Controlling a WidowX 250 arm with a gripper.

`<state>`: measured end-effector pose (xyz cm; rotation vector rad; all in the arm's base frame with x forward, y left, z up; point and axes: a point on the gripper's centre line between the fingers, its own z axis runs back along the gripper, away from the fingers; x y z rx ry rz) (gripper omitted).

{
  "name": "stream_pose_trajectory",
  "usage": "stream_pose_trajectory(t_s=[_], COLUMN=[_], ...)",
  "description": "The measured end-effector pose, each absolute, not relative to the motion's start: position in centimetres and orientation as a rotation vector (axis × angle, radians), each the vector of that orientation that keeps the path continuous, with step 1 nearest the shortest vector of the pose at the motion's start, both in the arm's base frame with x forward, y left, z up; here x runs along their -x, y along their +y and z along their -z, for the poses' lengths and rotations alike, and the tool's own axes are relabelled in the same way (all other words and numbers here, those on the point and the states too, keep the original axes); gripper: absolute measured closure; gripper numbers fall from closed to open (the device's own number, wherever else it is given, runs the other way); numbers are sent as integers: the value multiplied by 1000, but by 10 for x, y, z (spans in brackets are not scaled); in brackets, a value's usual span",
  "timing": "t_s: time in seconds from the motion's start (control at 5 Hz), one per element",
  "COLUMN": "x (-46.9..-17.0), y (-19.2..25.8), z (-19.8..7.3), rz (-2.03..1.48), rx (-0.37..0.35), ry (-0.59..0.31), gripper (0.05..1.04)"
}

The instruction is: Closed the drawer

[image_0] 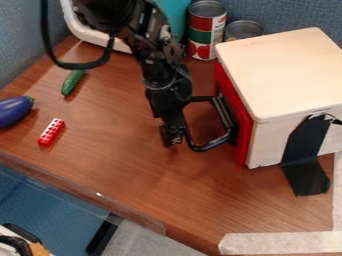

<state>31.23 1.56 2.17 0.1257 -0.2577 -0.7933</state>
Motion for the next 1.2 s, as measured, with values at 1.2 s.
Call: stream_pose_trajectory(t_s=[1.2], x=[-277], y=[64], z=[-43], rz=[711], rx=[-79], ry=[-242], gripper=[82])
